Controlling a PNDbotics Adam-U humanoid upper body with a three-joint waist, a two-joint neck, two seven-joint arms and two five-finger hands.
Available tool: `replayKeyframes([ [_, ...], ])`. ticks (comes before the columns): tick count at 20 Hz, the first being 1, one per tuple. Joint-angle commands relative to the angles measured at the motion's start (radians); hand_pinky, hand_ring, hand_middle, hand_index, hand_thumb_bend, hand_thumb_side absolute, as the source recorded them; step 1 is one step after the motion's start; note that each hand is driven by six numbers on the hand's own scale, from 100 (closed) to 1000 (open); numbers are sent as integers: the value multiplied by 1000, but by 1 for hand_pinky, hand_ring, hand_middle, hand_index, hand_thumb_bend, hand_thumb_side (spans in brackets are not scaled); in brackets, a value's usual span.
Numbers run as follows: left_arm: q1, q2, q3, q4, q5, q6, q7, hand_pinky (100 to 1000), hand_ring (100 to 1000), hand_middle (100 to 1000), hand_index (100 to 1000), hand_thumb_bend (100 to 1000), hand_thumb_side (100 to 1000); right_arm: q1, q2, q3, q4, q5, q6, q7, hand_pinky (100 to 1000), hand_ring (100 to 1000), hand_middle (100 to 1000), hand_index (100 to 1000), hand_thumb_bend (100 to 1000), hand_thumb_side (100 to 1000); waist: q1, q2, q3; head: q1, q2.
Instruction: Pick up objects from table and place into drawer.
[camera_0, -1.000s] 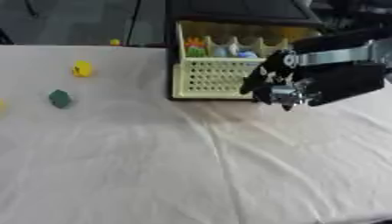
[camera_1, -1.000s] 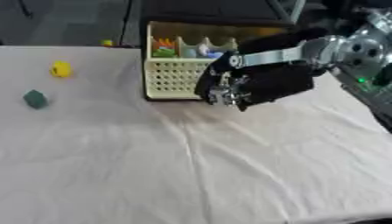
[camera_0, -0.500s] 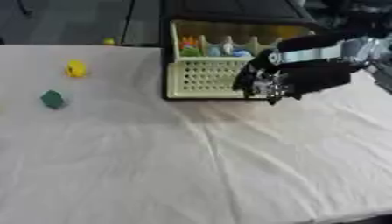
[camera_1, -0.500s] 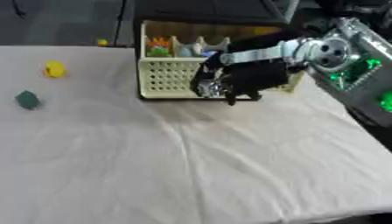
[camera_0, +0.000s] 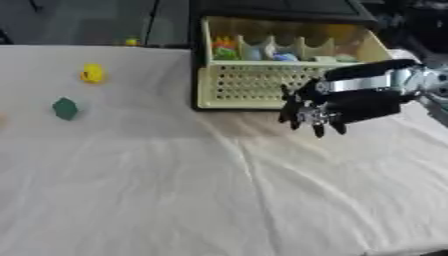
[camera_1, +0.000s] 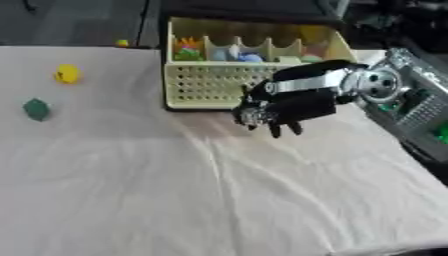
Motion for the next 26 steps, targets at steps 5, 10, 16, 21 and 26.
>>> replayKeyframes([
  [5,-3,7,13,-13,2,3,-3,402,603,806,819,115,944,-23,-19,-53,75,50,86,68,408,585,695,839,100,1000,5,-8,2,0,-19],
  [10,-1,-1,16,-13,5,3,-7,402,603,807,820,107,946,-29,-2,-57,134,62,82,65,462,625,724,844,100,1000,5,3,6,-5,-27],
  [16,-1,-5,20,-13,7,3,-6,404,604,808,820,103,947,-27,4,-52,166,60,75,64,468,628,728,844,100,1000,3,11,8,-8,-28],
  [21,-3,-8,19,-13,9,2,-9,404,603,807,818,100,948,-37,18,-56,186,47,75,50,469,622,725,844,100,1000,0,14,10,-9,-35],
  [26,-6,-11,19,-13,11,4,-13,404,603,807,815,100,949,-56,27,-56,155,3,77,35,456,596,702,843,100,1000,-3,14,10,-10,-35],
])
